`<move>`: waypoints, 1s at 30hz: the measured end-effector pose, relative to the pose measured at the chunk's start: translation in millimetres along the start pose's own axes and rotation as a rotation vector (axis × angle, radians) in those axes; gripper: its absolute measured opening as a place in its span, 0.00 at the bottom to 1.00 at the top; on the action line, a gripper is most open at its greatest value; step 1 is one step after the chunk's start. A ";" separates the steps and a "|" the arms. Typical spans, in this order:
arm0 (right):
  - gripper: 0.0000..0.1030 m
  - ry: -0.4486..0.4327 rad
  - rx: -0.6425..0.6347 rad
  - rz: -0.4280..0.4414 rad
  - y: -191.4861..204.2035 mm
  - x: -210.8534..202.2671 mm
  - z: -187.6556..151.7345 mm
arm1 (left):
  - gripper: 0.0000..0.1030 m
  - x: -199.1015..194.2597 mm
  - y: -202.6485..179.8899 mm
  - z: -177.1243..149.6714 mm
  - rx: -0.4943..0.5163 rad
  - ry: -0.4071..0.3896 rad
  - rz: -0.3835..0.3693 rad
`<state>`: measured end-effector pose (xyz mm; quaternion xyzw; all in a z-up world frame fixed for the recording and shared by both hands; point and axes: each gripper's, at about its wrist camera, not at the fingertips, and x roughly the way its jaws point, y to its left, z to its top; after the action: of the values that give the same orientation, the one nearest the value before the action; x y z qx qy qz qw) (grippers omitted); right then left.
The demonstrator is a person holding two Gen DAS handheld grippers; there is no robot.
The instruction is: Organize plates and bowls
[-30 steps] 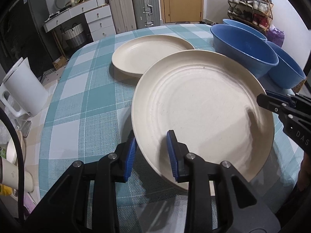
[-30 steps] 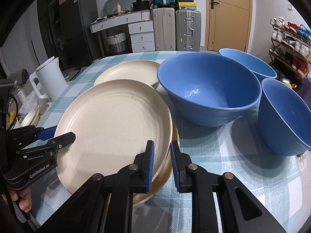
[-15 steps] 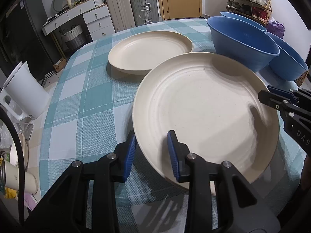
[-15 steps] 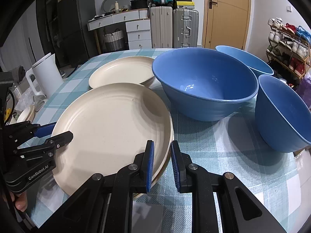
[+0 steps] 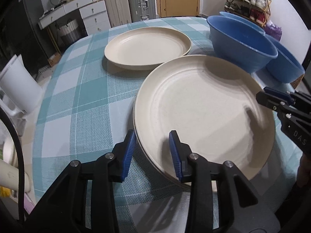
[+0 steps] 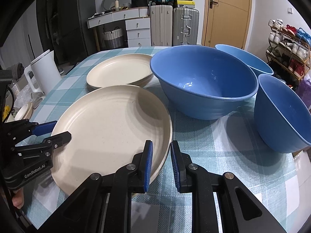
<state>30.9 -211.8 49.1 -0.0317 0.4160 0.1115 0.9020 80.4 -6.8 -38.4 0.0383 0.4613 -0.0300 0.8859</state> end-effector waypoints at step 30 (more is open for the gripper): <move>1.00 -0.188 -0.079 0.192 -1.2 -87.0 91.1 | 0.99 -70.8 98.5 26.2 -0.421 -0.185 -0.037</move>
<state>44.1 -214.5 174.4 -0.0164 0.3260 0.2162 0.9202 69.9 90.0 38.6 -0.1588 0.3750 0.0474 0.9121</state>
